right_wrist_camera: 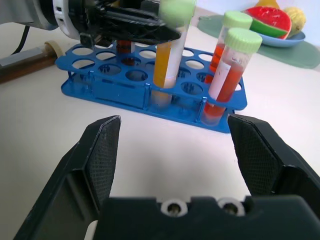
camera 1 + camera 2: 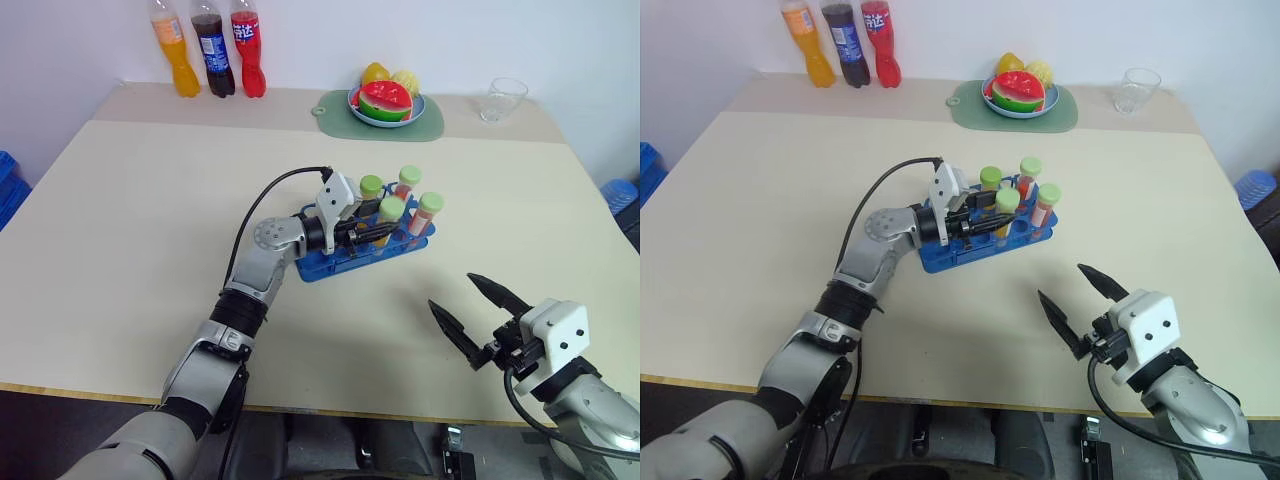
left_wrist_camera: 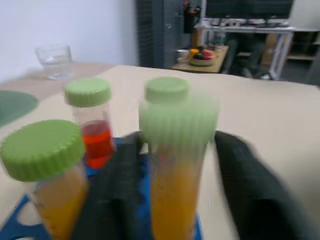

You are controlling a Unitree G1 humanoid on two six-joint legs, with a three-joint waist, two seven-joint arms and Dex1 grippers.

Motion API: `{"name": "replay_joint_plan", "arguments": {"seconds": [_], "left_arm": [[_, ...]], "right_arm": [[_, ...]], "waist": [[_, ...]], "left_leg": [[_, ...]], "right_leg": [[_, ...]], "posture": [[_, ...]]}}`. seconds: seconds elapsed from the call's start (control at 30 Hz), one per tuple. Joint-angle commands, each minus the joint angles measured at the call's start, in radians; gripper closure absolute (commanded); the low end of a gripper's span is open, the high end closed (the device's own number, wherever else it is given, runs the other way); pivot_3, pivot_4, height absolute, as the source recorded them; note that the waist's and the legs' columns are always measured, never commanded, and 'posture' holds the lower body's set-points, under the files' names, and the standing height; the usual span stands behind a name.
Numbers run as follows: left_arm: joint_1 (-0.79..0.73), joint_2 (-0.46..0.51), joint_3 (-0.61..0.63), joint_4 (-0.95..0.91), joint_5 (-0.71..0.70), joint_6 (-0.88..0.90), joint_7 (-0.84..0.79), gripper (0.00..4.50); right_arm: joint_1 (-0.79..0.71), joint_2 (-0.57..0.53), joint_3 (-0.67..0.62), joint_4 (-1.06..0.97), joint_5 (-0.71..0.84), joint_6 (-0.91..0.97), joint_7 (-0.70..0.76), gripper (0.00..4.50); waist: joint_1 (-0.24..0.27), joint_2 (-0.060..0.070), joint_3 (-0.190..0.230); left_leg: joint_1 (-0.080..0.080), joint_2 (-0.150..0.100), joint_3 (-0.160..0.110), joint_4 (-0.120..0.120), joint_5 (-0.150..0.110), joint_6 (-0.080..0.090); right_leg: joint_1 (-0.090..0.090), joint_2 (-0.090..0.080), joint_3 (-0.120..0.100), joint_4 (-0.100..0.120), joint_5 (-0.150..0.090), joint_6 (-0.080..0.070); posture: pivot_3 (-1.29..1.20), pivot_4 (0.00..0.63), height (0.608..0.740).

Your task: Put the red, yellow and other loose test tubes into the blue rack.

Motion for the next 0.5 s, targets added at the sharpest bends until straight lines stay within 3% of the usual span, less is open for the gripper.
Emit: {"name": "replay_joint_plan", "arguments": {"seconds": [0.03, 0.33, 0.43, 0.5], "left_arm": [[0.000, -0.019, 0.041, -0.068, -0.047, -0.023, 0.006, 0.19], [-0.033, -0.033, 0.156, -0.291, -0.218, 0.053, 0.047, 0.19], [-0.126, -0.009, 0.249, -0.293, -0.276, 0.189, 0.187, 0.19], [-0.196, 0.040, 0.297, -0.261, -0.205, 0.324, 0.396, 0.19]], "right_arm": [[-0.010, 0.002, 0.001, -0.002, -0.003, -0.017, 0.002, 0.74], [-0.057, -0.014, 0.006, 0.041, 0.005, -0.015, 0.038, 0.74], [-0.085, -0.027, 0.011, 0.063, 0.010, -0.012, 0.060, 0.74], [-0.110, -0.041, 0.014, 0.081, 0.016, -0.009, 0.079, 0.74]], "waist": [[0.000, 0.000, 0.000], [0.000, 0.000, 0.000], [0.000, -0.001, 0.001], [-0.004, -0.001, 0.001]], "left_leg": [[0.000, 0.000, 0.000, 0.000, 0.000, 0.000], [0.000, 0.000, 0.000, 0.000, 0.000, 0.000], [0.000, 0.000, 0.000, 0.001, 0.000, 0.000], [0.000, 0.000, -0.001, 0.001, 0.000, 0.000]], "right_leg": [[0.000, 0.000, 0.000, 0.000, 0.000, 0.000], [0.000, 0.000, 0.000, 0.000, 0.000, 0.000], [0.000, 0.000, 0.000, 0.000, 0.000, 0.000], [0.000, 0.000, 0.000, 0.001, 0.000, 0.000]], "posture": [[0.00, 0.150, 0.740], [0.00, 0.150, 0.740], [0.00, 0.150, 0.740], [0.00, 0.150, 0.740]]}}
